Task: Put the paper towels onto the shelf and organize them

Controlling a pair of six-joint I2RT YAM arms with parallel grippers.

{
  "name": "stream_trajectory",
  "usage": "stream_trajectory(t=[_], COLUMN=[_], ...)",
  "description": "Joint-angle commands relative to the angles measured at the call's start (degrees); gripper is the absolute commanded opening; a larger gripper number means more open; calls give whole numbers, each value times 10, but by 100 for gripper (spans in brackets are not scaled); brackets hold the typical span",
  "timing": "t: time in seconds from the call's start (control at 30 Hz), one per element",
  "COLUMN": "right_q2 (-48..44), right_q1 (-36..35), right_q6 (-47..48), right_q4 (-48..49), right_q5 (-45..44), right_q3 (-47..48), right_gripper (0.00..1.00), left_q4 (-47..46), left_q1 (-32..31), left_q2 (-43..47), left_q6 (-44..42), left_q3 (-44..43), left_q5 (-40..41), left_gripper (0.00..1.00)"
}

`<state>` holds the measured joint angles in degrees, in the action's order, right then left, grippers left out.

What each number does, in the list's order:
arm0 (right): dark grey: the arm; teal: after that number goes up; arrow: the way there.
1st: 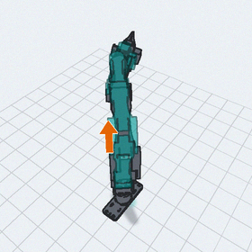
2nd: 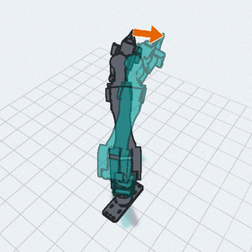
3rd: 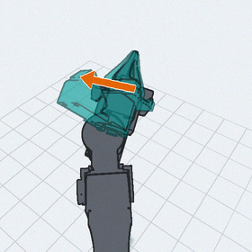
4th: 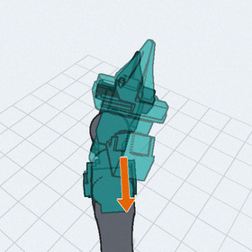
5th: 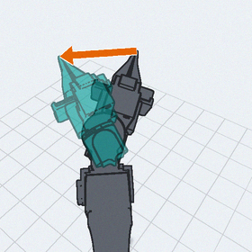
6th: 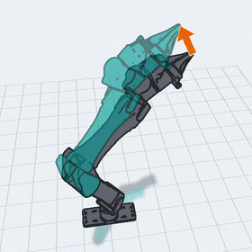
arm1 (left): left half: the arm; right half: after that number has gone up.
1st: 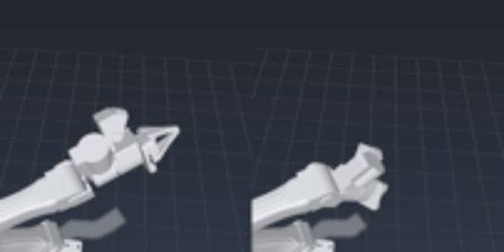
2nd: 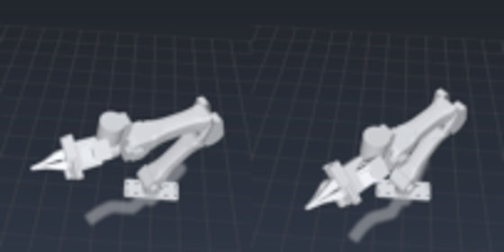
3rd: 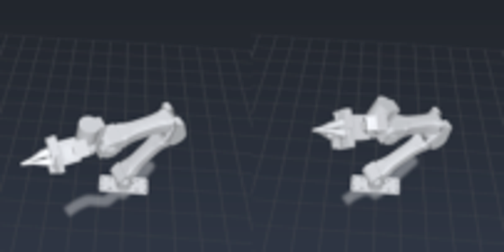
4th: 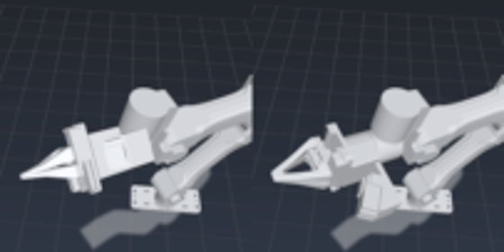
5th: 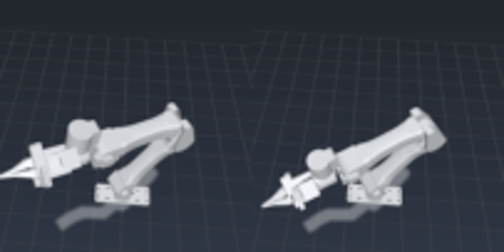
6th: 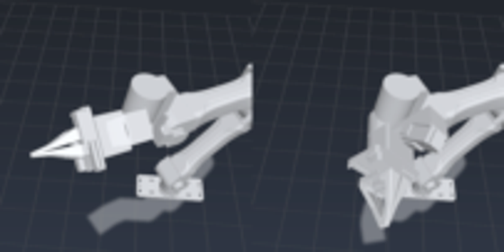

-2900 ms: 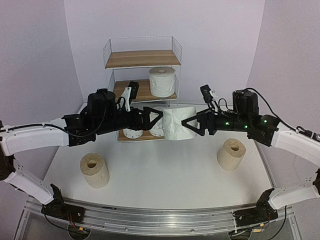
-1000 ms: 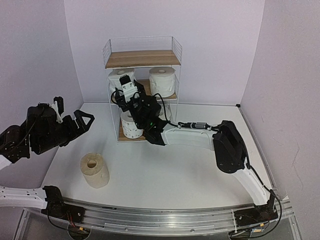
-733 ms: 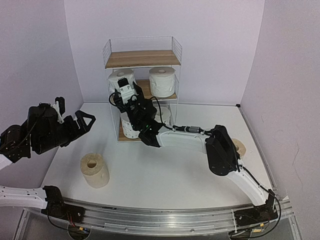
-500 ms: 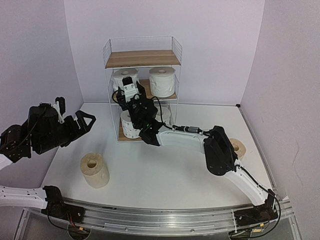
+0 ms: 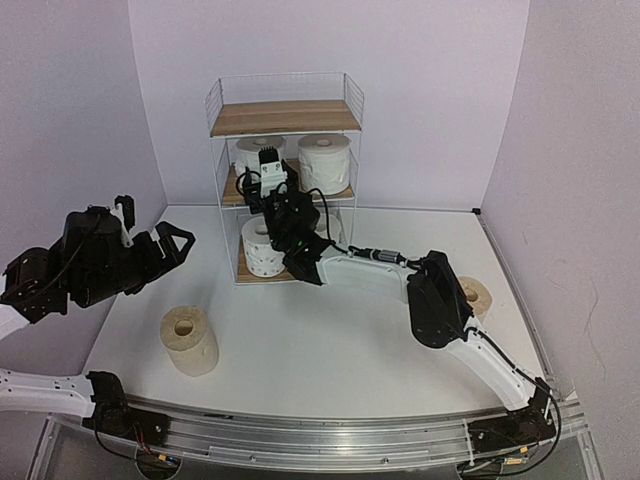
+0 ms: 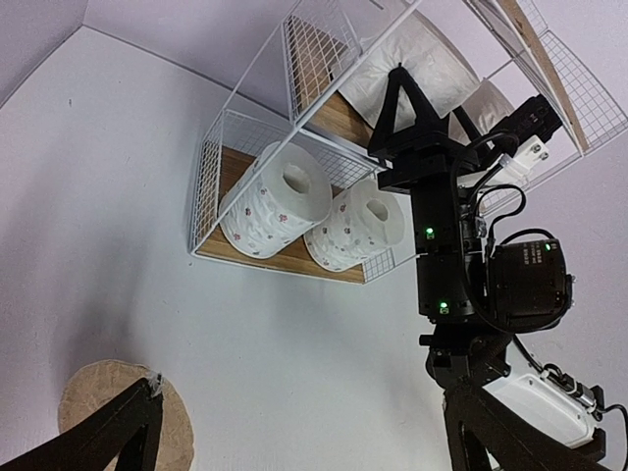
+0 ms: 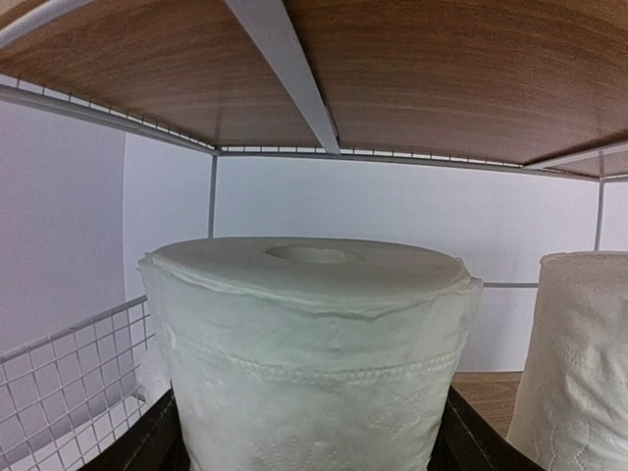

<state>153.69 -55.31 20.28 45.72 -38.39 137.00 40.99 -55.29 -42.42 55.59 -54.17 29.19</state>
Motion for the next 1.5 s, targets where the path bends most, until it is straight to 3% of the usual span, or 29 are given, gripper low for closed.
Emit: stream_trajectory(t=[0.0,0.47,0.77,1.47], right_q2=[-31,-53,-59,-122], right_q1=[0,-29,-39,-53], right_q6=[-44,-22,-10,32], right_q4=[-23,-29,-29,-3], right_q5=[10,25,25,-3], right_q3=[-33,-62,-69,-151], right_gripper=[43,51,68,92], left_q4=[-4,-15,-13,-23], left_q1=[1,2,2,1], left_q2=[-1,15,22,4], left_q6=[5,6,3,-7], left_q3=[-10,12,17,16], left_q5=[18,25,28,29], left_gripper=[100,100,100,100])
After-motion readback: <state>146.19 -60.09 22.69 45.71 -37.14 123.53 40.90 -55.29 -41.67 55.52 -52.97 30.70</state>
